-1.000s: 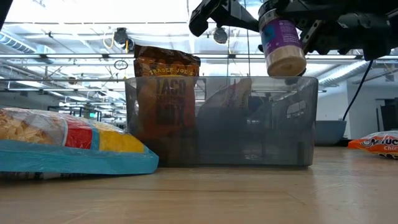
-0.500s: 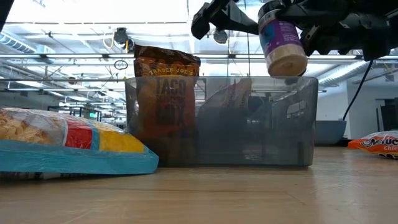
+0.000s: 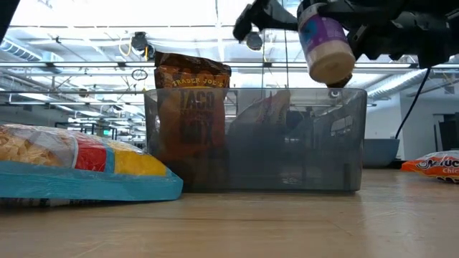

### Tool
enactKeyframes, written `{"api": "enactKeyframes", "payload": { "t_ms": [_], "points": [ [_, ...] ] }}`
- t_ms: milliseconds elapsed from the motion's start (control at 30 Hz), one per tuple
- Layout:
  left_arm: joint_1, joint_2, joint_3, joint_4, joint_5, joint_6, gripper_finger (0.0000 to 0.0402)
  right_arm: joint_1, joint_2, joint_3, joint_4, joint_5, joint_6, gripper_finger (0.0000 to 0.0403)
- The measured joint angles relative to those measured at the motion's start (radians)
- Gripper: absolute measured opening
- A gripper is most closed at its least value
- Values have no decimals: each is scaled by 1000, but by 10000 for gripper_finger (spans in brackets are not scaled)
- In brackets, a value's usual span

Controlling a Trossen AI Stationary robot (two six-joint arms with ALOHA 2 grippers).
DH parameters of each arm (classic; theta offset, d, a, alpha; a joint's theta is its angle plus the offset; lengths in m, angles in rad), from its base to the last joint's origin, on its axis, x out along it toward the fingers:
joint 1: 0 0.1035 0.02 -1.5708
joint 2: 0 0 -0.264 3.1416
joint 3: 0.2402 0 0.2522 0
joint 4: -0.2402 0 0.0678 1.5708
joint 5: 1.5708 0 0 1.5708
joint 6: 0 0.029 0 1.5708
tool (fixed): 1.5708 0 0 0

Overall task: Pick & Place Food Item
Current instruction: Put the black seasoning bottle into the bottom black bin

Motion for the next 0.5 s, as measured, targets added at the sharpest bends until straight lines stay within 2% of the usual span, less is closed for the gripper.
{"api": "enactKeyframes", "payload": {
  "t_ms": [233, 500],
  "points": [
    [-2, -174, 3, -142, -65, 88, 266, -1, 1, -1, -6, 9, -20, 181],
    [-54, -307, 1, -266, -208, 83, 266, 0, 18, 23, -41, 32, -109, 180]
  ]
}}
